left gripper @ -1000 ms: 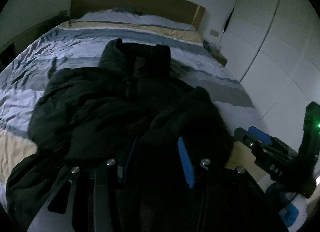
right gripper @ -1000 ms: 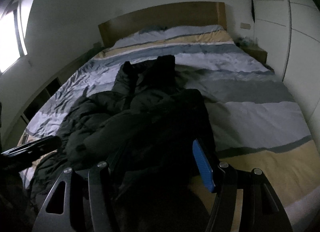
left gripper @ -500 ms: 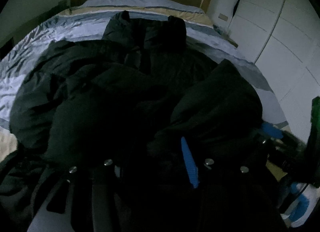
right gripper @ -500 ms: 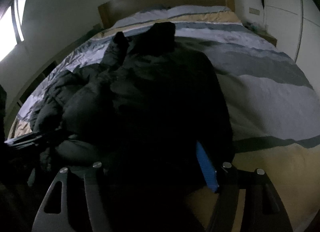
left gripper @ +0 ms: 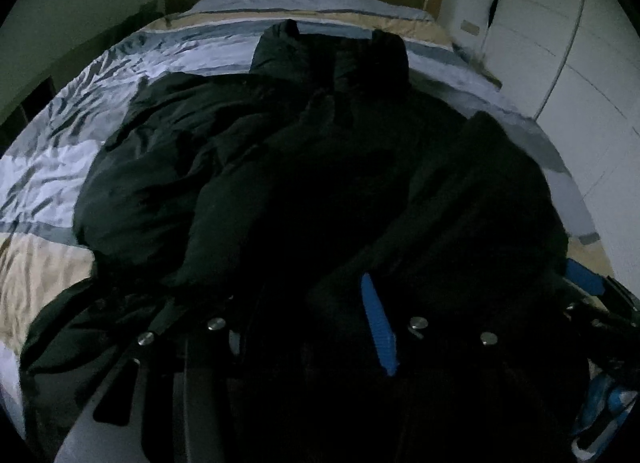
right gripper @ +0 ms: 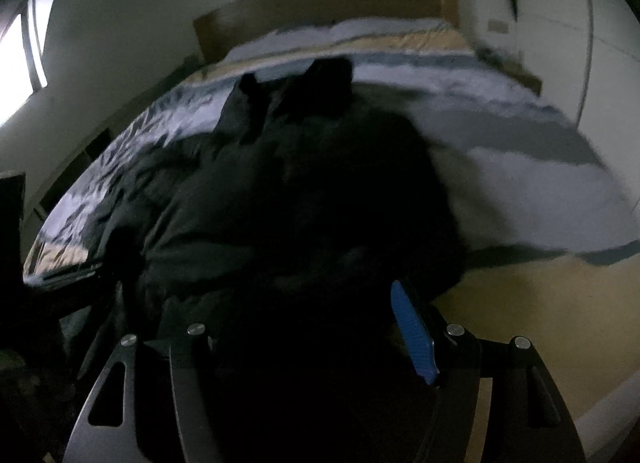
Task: Fold large clothes
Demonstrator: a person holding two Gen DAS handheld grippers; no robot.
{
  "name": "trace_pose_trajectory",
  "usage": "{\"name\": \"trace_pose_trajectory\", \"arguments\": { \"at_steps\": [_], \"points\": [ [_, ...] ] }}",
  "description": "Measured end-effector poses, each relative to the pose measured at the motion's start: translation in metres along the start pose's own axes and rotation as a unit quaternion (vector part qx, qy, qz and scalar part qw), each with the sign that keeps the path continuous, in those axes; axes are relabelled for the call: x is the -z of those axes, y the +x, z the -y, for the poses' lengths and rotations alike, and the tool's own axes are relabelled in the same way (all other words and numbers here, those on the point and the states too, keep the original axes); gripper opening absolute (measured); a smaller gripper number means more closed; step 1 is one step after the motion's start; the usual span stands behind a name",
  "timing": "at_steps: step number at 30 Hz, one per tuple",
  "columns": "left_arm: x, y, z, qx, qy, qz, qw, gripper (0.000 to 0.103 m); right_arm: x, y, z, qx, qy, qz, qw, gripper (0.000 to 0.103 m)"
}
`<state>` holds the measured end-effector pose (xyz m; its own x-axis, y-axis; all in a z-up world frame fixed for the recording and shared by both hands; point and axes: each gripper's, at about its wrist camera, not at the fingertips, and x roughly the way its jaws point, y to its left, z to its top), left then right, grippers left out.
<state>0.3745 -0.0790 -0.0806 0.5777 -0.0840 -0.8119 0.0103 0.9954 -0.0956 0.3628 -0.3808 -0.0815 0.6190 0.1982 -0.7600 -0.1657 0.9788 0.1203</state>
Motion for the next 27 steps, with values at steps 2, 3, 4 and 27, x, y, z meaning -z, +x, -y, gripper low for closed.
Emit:
{"name": "trace_pose_trajectory", "arguments": {
  "at_steps": [2, 3, 4, 27],
  "points": [
    [0.005, -0.010, -0.003, -0.003, 0.005, 0.003, 1.0000, 0.046, 0.006, 0.006, -0.004, 0.024, -0.010, -0.018, 0.999, 0.067],
    [0.007, -0.015, -0.004, -0.005, 0.007, 0.006, 0.9999, 0.046, 0.008, 0.006, -0.003, 0.031, -0.007, -0.026, 0.999, 0.067],
    [0.010, -0.022, -0.005, -0.007, 0.008, 0.012, 0.9999, 0.046, 0.010, 0.004, -0.002, 0.034, -0.001, -0.030, 0.999, 0.067],
    [0.086, -0.201, -0.043, -0.033, 0.017, 0.130, 0.9908, 0.045, 0.049, -0.140, -0.074, -0.001, -0.014, 0.045, 0.999, 0.067]
  ]
}}
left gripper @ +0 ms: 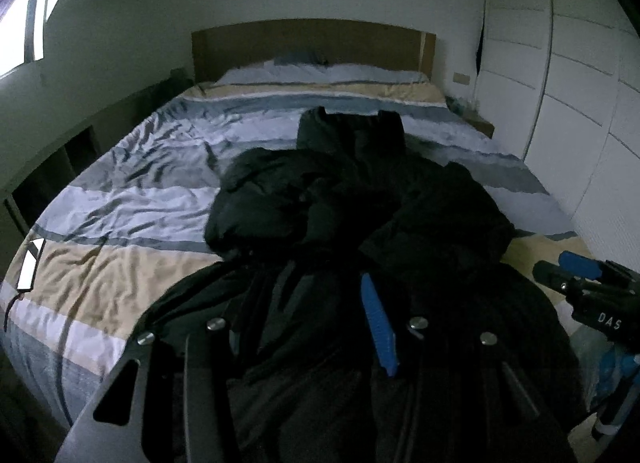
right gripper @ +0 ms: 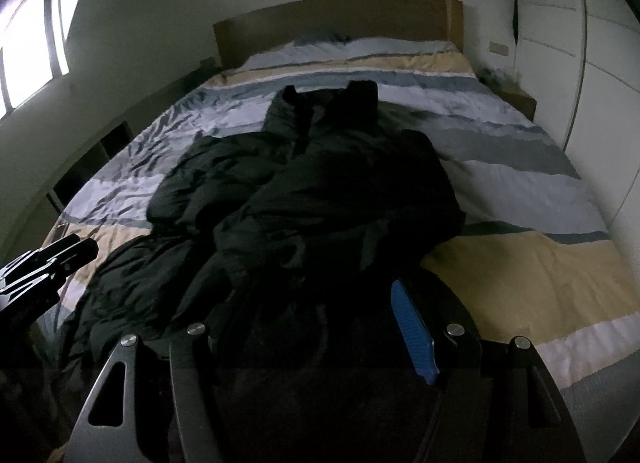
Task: Fold large clothes
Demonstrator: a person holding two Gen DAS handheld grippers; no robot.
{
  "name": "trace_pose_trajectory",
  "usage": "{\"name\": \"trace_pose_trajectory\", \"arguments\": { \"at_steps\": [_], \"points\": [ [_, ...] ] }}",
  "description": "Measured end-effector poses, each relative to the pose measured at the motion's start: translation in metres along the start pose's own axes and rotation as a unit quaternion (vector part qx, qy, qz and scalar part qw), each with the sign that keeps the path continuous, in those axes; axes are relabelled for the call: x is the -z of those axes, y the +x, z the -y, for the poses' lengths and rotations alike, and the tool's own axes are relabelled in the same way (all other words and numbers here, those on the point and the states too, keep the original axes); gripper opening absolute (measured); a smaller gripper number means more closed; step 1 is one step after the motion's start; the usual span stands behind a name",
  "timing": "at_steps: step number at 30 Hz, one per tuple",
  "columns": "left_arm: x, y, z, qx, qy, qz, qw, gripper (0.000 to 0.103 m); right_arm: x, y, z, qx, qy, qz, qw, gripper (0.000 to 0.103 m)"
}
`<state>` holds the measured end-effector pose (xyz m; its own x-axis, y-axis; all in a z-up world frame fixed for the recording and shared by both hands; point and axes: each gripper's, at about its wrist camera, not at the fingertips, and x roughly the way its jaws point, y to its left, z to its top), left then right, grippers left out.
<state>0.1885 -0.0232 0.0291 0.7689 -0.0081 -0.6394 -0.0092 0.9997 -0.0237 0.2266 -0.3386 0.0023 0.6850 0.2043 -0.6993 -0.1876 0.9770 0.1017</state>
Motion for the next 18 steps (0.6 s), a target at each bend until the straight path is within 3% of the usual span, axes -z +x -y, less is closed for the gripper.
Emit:
{"name": "trace_pose_trajectory", "arguments": {
  "at_steps": [13, 18],
  "points": [
    [-0.004, -0.056, -0.035, -0.021, -0.015, 0.043, 0.9987, 0.046, -0.002, -0.051, -0.021, -0.002, -0.005, 0.038, 0.999, 0.068],
    [-0.007, -0.079, -0.039, -0.021, -0.026, 0.075, 0.9967, 0.056, -0.007, -0.077, -0.022, 0.006, -0.008, 0.058, 0.998, 0.072]
  ]
}}
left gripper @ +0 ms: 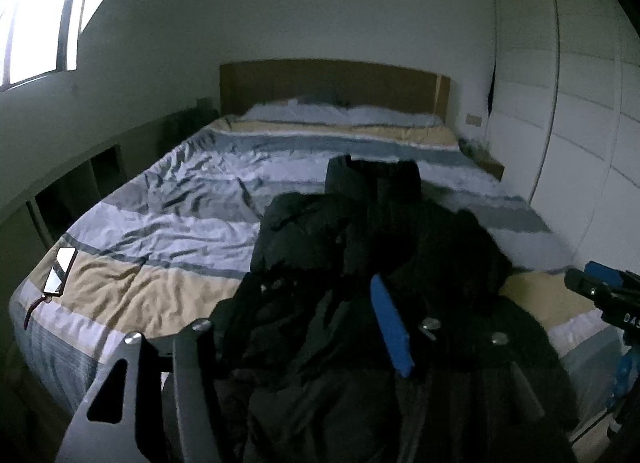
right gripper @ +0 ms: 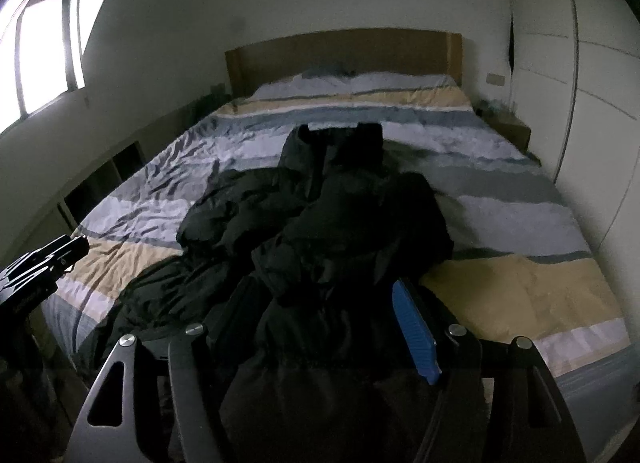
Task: Fold large clothes
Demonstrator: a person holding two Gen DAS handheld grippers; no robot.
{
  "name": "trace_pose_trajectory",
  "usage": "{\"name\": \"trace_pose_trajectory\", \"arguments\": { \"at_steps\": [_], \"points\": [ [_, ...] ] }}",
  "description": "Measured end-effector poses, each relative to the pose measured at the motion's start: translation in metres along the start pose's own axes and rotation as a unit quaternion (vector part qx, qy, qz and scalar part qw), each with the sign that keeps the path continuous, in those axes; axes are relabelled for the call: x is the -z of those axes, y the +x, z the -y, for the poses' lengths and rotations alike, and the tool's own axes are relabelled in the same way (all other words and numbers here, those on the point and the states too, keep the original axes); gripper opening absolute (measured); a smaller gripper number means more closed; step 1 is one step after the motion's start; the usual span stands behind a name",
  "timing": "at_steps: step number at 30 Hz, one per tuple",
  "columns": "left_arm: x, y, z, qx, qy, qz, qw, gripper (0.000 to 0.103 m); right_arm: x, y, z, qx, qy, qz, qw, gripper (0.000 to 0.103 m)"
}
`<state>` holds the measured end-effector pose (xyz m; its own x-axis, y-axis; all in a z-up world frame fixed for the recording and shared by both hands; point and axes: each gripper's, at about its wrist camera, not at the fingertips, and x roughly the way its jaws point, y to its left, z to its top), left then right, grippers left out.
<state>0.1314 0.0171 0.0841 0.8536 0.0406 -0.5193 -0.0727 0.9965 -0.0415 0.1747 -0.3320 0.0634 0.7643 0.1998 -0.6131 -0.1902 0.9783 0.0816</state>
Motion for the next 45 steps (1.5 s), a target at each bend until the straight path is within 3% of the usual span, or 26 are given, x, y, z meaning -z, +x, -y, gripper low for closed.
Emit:
{"name": "trace_pose_trajectory", "arguments": {
  "at_steps": [3, 13, 26, 30, 35, 40, 45],
  "points": [
    [-0.001, -0.009, -0.001, 0.006, 0.000, 0.007, 1.0000, 0.058, -0.003, -0.014, -0.002, 0.008, -0.002, 0.014, 1.000, 0.081],
    [-0.007, -0.019, -0.010, 0.008, -0.002, 0.018, 0.9998, 0.059, 0.002, -0.036, 0.000, 0.015, 0.010, 0.028, 0.999, 0.087],
    [-0.064, 0.045, -0.069, -0.050, -0.031, 0.004, 0.9982, 0.059, -0.024, -0.005, 0.037, 0.014, 0.039, 0.036, 0.999, 0.089],
    [-0.065, 0.092, -0.072, -0.052, -0.029, -0.014, 0.9981, 0.059, -0.035, 0.030, 0.049, 0.014, 0.045, 0.036, 0.998, 0.090],
    [-0.085, 0.183, -0.063, -0.029, -0.008, -0.027, 0.9992, 0.059, -0.061, 0.095, 0.061, 0.014, 0.040, 0.032, 0.999, 0.090],
    [-0.147, 0.306, -0.053, 0.018, -0.001, -0.040, 0.9990, 0.059, -0.116, 0.184, 0.085, 0.006, 0.033, 0.032, 0.999, 0.090],
    [-0.202, 0.405, -0.050, 0.016, -0.006, -0.070, 0.9974, 0.059, -0.174, 0.254, 0.103, -0.003, 0.026, 0.015, 1.000, 0.090]
  ]
}}
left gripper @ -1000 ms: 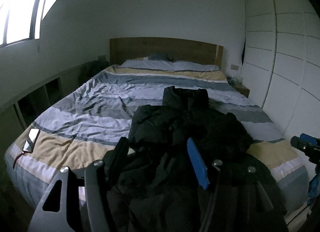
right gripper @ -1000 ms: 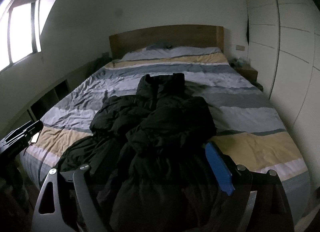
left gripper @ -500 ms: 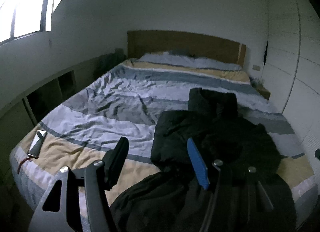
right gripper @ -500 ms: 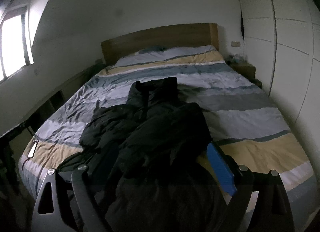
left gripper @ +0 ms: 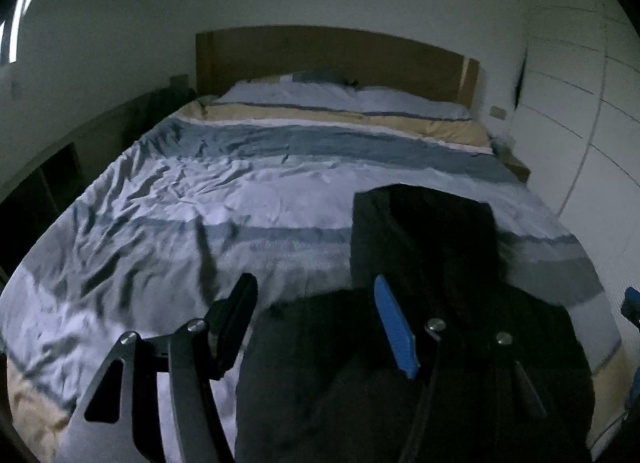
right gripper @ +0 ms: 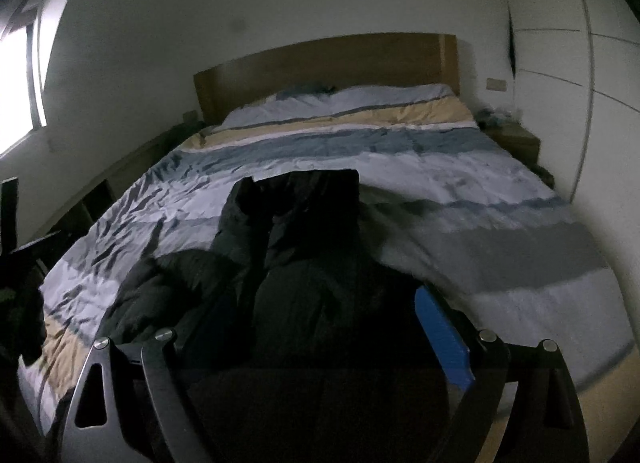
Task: Fold large clothes
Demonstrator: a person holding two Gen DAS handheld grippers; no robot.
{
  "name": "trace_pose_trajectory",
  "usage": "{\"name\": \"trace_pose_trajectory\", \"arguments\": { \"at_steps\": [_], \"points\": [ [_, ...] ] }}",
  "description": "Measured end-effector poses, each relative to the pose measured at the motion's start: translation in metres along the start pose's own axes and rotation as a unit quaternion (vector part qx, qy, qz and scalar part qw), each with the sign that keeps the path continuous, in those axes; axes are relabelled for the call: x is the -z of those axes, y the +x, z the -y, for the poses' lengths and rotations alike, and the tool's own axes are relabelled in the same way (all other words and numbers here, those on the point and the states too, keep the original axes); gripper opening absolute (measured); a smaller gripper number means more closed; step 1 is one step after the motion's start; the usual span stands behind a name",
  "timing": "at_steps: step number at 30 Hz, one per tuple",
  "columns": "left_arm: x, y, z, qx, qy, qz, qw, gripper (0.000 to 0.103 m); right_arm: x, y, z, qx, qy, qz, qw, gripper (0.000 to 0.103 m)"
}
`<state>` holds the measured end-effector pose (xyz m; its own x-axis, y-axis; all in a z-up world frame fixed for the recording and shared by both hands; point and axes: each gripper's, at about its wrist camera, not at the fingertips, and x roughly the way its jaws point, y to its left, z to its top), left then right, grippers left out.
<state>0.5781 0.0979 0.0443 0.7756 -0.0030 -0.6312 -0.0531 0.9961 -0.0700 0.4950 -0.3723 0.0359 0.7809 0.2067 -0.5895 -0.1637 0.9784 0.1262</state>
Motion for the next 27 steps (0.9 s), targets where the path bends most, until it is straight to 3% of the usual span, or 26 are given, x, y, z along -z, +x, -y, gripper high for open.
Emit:
{"name": "trace_pose_trajectory", "arguments": {
  "at_steps": [8, 13, 17, 22, 27],
  "points": [
    [-0.078, 0.110, 0.009, 0.021, 0.001, -0.051, 0.9985, 0.059, -0.077, 0.092, 0.019, -0.020, 0.007, -0.039, 0.999, 0.090],
    [-0.107, 0.186, 0.023, 0.086, -0.028, -0.097, 0.9911, 0.059, -0.109, 0.158, 0.029, -0.033, 0.026, -0.069, 0.997, 0.091],
    [-0.112, 0.247, 0.029, 0.134, -0.075, -0.130, 0.9795, 0.059, -0.124, 0.213, 0.038, -0.044, 0.055, -0.089, 0.994, 0.091],
    [-0.112, 0.311, 0.036, 0.143, -0.108, -0.152, 0.9719, 0.059, -0.132, 0.280, 0.046, -0.052, 0.070, -0.109, 0.990, 0.091],
    [-0.107, 0.353, 0.048, 0.140, -0.099, -0.172, 0.9700, 0.059, -0.133, 0.328, 0.053, -0.056, 0.094, -0.127, 0.986, 0.092]
  ]
}}
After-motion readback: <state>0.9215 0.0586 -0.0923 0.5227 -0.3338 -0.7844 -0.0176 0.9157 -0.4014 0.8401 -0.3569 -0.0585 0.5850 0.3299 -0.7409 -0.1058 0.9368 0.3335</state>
